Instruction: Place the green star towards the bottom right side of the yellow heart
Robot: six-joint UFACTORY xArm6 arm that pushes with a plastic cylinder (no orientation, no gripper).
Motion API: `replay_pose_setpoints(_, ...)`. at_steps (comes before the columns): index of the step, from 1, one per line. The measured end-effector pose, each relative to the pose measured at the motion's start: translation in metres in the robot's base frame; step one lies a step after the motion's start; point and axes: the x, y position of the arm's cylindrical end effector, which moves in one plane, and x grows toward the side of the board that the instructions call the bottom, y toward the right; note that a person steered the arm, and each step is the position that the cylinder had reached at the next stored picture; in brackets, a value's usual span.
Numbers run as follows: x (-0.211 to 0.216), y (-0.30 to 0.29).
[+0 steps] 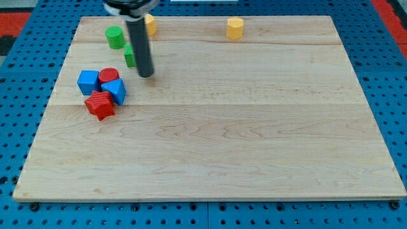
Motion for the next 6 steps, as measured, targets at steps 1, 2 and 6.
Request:
replay_pose_setpoints(1, -0.042, -0.029)
replay_pose_setpoints(2, -0.067, -0.015)
replay_pose_setpoints(6, -0.130, -0.034)
